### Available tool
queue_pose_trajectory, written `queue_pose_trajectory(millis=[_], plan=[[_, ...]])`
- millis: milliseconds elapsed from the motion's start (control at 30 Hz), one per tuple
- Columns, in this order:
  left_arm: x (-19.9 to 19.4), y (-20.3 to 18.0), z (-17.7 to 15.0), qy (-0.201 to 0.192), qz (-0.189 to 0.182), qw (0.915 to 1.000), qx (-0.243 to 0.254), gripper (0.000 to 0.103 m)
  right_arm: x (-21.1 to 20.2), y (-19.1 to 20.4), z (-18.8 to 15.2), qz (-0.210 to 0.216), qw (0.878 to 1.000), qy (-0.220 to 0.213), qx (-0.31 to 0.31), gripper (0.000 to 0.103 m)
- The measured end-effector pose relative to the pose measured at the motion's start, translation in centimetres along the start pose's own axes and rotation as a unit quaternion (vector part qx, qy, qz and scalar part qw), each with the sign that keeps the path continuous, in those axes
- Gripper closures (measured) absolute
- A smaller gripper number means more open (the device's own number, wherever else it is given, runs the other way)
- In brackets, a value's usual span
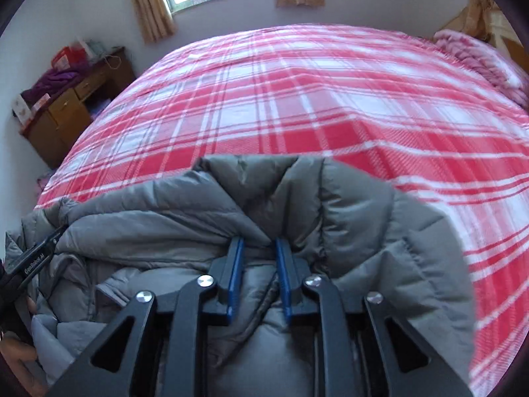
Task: Fold large clothes
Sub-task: 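Lift the jacket with both grippers and fold it in half toward the collar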
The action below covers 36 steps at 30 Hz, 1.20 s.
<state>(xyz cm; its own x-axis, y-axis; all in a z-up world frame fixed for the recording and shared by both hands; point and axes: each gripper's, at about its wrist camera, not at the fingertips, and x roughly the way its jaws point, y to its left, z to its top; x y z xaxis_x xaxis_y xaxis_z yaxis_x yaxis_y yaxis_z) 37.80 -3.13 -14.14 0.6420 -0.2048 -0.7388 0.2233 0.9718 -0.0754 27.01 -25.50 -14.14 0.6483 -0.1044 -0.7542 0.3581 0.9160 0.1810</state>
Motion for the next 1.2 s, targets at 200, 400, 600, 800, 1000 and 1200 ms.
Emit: queue_pose_trajectory(millis=[200,400,600,800,1000,1200], plan=[[0.0,0.0,0.0,-0.002,0.002,1.0000,0.002,0.086,0.3,1.9,-0.3,-0.047,0.998,-0.008,-0.043,0.081],[0.0,-0.3,0.1,-0.002,0.008,0.9999,0.007,0.086,0.6,1.9,-0.4,-0.061,0.997,-0.017,-0.054,0.081],[-0.1,-0.6,0.1,0.000,0.020,0.9997,0.017,0.086,0.3,1.8,-0.5,-0.060,0.997,-0.021,-0.051,0.081],[-2.8,-0.8,0.8,0.020,0.009,0.9989,0.042,0.086,-0.1,1.8,-0.1,-0.055,0.997,-0.016,-0.048,0.077],[-13.7,2.1,-1.2,-0.027,-0.040,0.9968,0.064,0.086,-10.2,-0.5,-0.1,0.052,0.993,-0.101,0.021,0.057],[-24.5,7.6,-8.0,-0.032,-0.094,0.9935,0.056,0.086,-23.5,-1.5,-6.3,0.088,0.984,-0.154,0.002,0.056]])
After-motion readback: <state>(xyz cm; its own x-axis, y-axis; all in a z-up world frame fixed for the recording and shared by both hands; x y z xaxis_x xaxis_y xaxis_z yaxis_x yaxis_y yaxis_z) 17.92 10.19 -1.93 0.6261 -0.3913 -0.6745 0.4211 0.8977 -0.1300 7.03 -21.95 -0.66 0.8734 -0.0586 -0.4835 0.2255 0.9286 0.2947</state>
